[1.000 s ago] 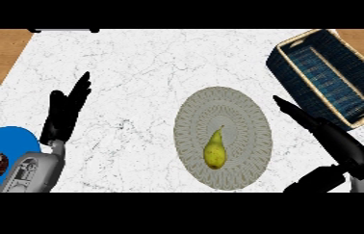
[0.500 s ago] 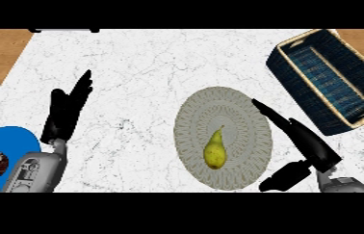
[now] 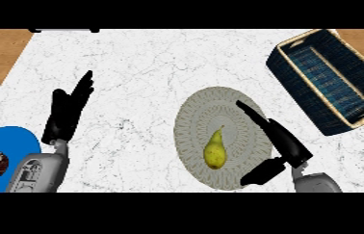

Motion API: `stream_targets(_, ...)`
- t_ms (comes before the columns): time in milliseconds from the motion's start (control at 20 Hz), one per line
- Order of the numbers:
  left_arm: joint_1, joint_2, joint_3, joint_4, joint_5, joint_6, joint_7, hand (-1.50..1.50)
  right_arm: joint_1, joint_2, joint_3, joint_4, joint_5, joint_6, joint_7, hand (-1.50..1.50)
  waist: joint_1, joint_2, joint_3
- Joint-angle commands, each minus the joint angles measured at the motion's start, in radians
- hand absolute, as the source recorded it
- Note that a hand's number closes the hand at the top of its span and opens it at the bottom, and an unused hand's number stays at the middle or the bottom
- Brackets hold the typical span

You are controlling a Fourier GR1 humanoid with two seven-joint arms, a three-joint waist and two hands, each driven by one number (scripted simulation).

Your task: Pick the pear from the placemat and place it in the basket

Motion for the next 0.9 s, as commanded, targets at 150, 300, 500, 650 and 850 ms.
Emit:
stream_targets(150,0.014,-0.044,0.017,0.022,-0.056,-0.004,-0.038,0.00,-0.001,0.085,0.023,0.010,0.068,-0.014,0.018,-1.50,-0.001,0.000,0.000)
stream_targets(300,-0.023,-0.018,0.077,0.055,-0.014,-0.068,-0.035,0.00,-0.008,0.096,0.017,0.018,0.096,-0.016,0.015,-1.50,-0.002,0.000,0.000)
stream_targets(500,-0.063,-0.027,0.072,0.013,-0.038,-0.060,0.042,0.00,-0.038,0.110,-0.010,0.081,0.086,0.009,0.008,-1.50,-0.001,0.000,0.000)
stream_targets(650,0.050,-0.045,0.063,-0.006,-0.060,-0.057,-0.043,0.00,-0.040,0.127,-0.007,0.045,0.085,0.033,0.082,-1.50,0.000,0.000,0.000)
stream_targets(850,0.028,-0.028,0.078,-0.051,-0.050,-0.087,0.028,0.00,-0.120,0.187,0.014,0.144,0.116,0.019,0.090,-1.50,0.003,0.000,0.000)
